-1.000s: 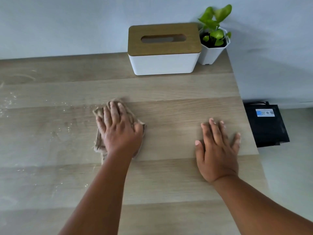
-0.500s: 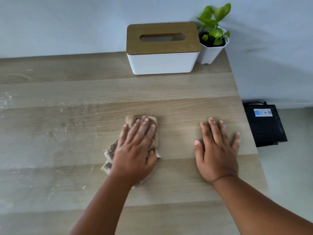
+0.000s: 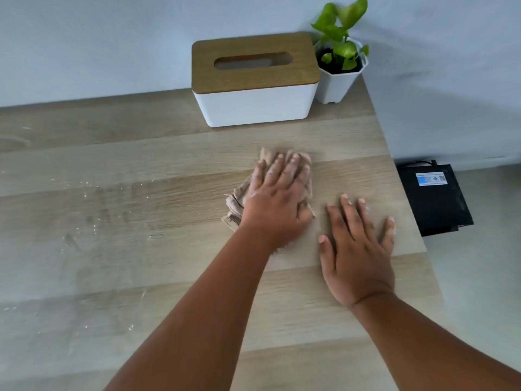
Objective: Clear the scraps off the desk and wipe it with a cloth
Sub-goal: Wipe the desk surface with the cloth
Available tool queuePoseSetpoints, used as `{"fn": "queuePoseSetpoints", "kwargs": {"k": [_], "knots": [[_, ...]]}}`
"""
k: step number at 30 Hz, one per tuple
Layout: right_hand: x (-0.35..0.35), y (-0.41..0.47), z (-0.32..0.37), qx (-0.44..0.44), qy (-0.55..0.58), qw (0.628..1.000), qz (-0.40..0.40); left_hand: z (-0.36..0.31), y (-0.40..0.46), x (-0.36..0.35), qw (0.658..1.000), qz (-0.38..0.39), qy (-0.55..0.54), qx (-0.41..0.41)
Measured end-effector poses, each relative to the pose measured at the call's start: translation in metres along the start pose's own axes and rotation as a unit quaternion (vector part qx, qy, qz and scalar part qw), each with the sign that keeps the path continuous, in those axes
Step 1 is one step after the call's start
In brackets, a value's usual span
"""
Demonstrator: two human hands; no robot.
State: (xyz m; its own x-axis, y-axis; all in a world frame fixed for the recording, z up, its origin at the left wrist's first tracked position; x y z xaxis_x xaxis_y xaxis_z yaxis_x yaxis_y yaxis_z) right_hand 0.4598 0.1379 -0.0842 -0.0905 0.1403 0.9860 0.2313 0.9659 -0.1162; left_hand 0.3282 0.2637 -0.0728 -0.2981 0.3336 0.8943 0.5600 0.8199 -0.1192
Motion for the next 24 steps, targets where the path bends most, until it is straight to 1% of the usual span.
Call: {"fn": "queuePoseSetpoints", "kwargs": {"k": [1, 3, 6, 8, 11, 15, 16, 18, 21, 22, 24], "knots": [[0.000, 0.000, 0.000, 0.000, 0.000, 1.000, -0.004, -0.005, -0.012, -0.003, 1.000, -0.001, 0.000, -0.031], [0.000, 0.000, 0.000, 0.001, 0.000, 1.000, -0.012, -0.002, -0.042, -0.005, 0.998, -0.025, -0.009, -0.064], [-0.001, 0.000, 0.000, 0.004, 0.003, 1.000, -0.011, 0.026, -0.091, -0.003, 0.997, -0.053, -0.013, -0.056], [-0.002, -0.001, -0.001, 0.007, 0.005, 1.000, -0.012, 0.052, -0.115, 0.003, 0.997, -0.073, -0.008, -0.019], [-0.003, -0.001, -0.001, 0.007, 0.002, 1.000, -0.014, 0.090, -0.124, 0.022, 0.992, -0.094, 0.011, 0.085], [-0.001, -0.001, -0.001, 0.006, 0.006, 1.000, -0.019, 0.123, -0.087, 0.043, 0.960, -0.138, 0.005, 0.244], [-0.001, -0.001, -0.001, 0.006, 0.006, 1.000, -0.018, 0.128, -0.073, 0.046, 0.951, -0.144, 0.000, 0.274], [-0.001, -0.001, 0.000, 0.006, 0.004, 1.000, -0.013, 0.132, -0.046, 0.048, 0.939, -0.130, -0.004, 0.319], [-0.002, 0.000, -0.001, 0.005, 0.007, 1.000, -0.010, 0.125, -0.022, 0.045, 0.935, -0.097, -0.008, 0.341], [-0.002, -0.001, -0.001, 0.004, 0.007, 1.000, -0.011, 0.119, -0.020, 0.043, 0.940, -0.089, -0.008, 0.328], [-0.002, -0.001, -0.001, 0.002, 0.007, 1.000, -0.014, 0.099, -0.022, 0.037, 0.960, -0.075, 0.000, 0.268]]}}
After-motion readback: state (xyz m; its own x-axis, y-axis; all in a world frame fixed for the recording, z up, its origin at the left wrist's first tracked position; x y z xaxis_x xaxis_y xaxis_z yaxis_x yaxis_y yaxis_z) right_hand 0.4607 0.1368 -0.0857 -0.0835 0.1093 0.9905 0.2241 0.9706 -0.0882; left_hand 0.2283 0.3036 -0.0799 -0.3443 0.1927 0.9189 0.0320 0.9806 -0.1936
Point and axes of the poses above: each hand's wrist, its own y-axis towards the middle knuckle, its own x-axis out of the back of the hand, z = x × y, the point moved 4 cm from there along y, towards the middle knuckle, and after that the axes turned 13 degrees about -y, right-handed, at the moved point
